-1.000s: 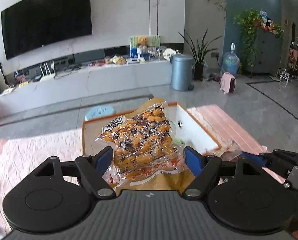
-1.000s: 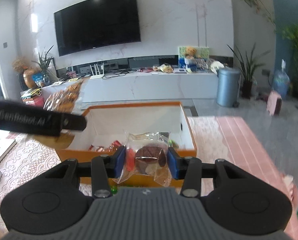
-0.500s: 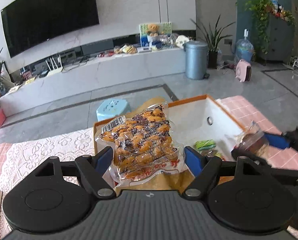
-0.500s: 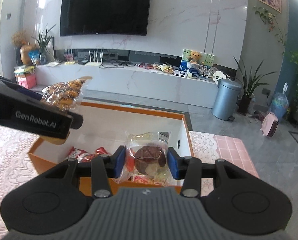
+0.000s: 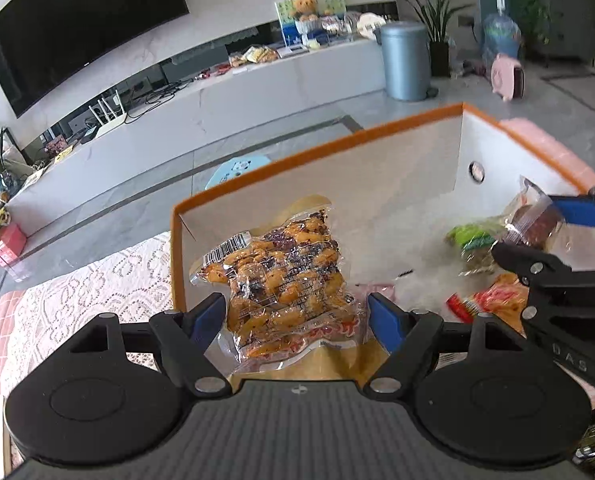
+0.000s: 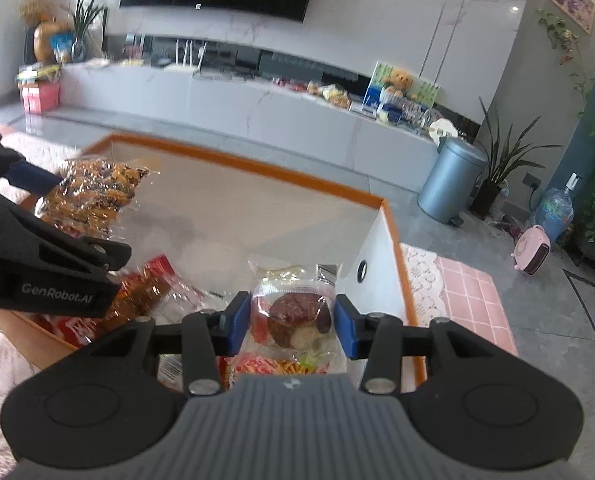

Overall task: Organize snacks
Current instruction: 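Carry both held packs into the orange box and open both tools, then withdraw both tools from the box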

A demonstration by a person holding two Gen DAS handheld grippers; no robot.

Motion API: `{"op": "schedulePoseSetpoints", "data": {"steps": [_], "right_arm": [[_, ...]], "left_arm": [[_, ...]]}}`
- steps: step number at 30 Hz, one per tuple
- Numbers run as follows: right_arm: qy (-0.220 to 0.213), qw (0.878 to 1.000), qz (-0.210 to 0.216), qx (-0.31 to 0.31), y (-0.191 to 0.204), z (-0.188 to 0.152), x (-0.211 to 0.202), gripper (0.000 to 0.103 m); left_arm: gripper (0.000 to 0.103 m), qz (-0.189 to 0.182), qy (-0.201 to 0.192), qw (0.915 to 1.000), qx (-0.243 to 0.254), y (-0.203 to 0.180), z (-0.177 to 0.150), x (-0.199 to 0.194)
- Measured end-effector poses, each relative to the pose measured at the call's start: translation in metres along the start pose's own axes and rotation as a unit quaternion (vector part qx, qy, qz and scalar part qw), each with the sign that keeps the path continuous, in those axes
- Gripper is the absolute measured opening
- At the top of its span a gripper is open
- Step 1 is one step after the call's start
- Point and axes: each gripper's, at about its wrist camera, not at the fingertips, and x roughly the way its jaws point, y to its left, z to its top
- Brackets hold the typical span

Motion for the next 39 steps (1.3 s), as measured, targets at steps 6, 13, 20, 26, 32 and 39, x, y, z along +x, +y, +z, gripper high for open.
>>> {"op": "schedulePoseSetpoints", "data": {"steps": [6,13,20,26,32,39], "right_arm": [[0.033,0.999,-0.001,-0.003,-0.002,0.001,0.023,0.044],[0.052,0.999,0.005,0.010,-0.003,0.003,0.029,0.049],[0.056,0.998,0.004,0.010,-0.001,0.004,0.025,0.060],[0.042,0.999,0.000,-0.012,0.003,0.008,0.011,0.069],[0.025,1.000,-0.008,0.001,-0.005,0.013,-0.015,0.078],[-0.011,1.000,-0.021,0.010,-0.014,0.016,-0.062,0.085]], "left_arm": [[0.090,0.009,0.020,0.9995,0.025,-0.004,-0.001,0.014],[0.093,0.010,0.030,0.9990,0.032,-0.006,-0.003,0.020],[0.098,0.007,0.027,0.9992,0.028,-0.003,0.000,0.015],[0.098,0.010,0.003,0.9999,0.011,0.000,0.002,-0.001],[0.098,0.016,-0.024,0.9995,0.009,0.001,0.005,-0.027],[0.098,0.007,-0.059,0.9981,-0.018,0.003,0.001,-0.070]]}}
